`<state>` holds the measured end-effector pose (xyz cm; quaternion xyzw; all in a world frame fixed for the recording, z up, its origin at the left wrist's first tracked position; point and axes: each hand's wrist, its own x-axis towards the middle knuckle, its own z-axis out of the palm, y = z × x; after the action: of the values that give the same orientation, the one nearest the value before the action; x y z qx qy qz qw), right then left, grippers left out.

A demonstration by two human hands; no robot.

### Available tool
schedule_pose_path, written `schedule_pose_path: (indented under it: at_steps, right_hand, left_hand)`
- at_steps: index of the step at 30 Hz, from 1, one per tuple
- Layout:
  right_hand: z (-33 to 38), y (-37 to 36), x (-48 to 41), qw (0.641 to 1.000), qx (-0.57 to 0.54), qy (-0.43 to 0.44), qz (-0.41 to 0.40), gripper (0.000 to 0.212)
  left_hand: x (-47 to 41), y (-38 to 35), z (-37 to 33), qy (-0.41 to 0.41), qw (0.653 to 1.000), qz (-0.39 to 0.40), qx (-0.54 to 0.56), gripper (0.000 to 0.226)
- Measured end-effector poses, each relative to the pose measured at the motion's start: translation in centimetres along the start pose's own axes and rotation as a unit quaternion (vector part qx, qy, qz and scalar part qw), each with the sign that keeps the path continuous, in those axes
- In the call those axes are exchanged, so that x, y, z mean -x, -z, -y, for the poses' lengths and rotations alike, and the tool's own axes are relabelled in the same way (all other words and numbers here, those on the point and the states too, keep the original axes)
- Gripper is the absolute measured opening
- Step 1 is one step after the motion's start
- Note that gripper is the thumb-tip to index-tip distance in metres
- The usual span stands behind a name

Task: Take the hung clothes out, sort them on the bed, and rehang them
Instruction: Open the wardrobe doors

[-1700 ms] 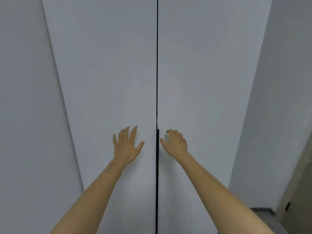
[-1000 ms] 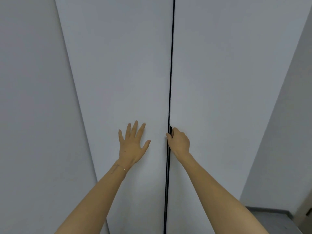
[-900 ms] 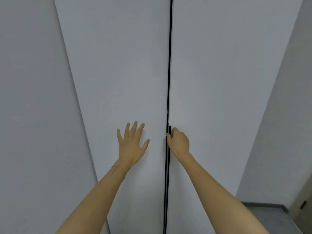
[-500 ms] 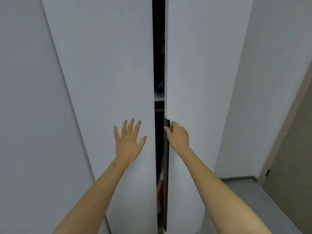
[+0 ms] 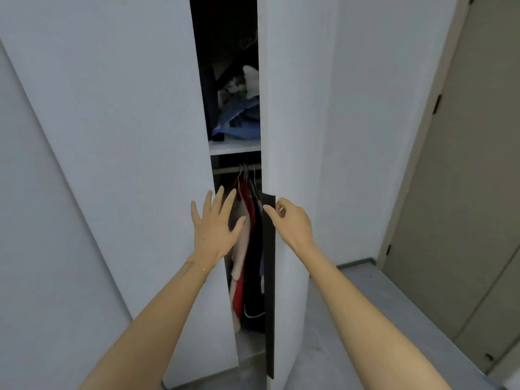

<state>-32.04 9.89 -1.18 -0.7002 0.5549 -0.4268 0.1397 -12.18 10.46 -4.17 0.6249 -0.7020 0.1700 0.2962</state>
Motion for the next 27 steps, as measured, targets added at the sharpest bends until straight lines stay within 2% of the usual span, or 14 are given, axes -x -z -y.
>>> schedule_pose_path:
  at_steps: [5, 11, 18, 20, 23, 27]
  right_hand:
    - [-4.2, 3.6, 1.7, 0.998, -0.049, 0.011, -0.026, 0.047]
    - [-10.2, 10.0, 3.5, 0.991, -0.117, -0.013, -0.056, 0.053]
    - [-16.5, 18.4, 3.8, 0.988, -0.119, -0.072, -0.071, 0.033]
    - [-18.0, 20.2, 3.4, 0.984, -0.129, -0.098, -0.079, 0.036]
    - [-18.6, 21.8, 3.3, 0.983, -0.126, -0.113, -0.071, 0.042]
    - [-17.1, 20.3, 3.5, 0.989, -0.098, -0.095, -0.060, 0.043]
  left_hand:
    - [-0.5, -0.7, -4.0, -0.012, 1.000, 0.009, 0.001, 0.068]
    - [-0.8, -1.9, -9.9, 0.002, 1.000, 0.027, 0.002, 0.066]
    - [-0.4, -4.0, -17.9, -0.002, 1.000, 0.012, 0.023, 0.071]
    - [0.1, -4.4, -19.9, 0.009, 0.999, 0.012, 0.030, 0.072]
    - [0.8, -4.9, -21.8, 0.020, 0.999, 0.017, 0.026, 0.074]
    - [1.4, -4.6, -21.6, 0.022, 1.000, 0.012, 0.016, 0.072]
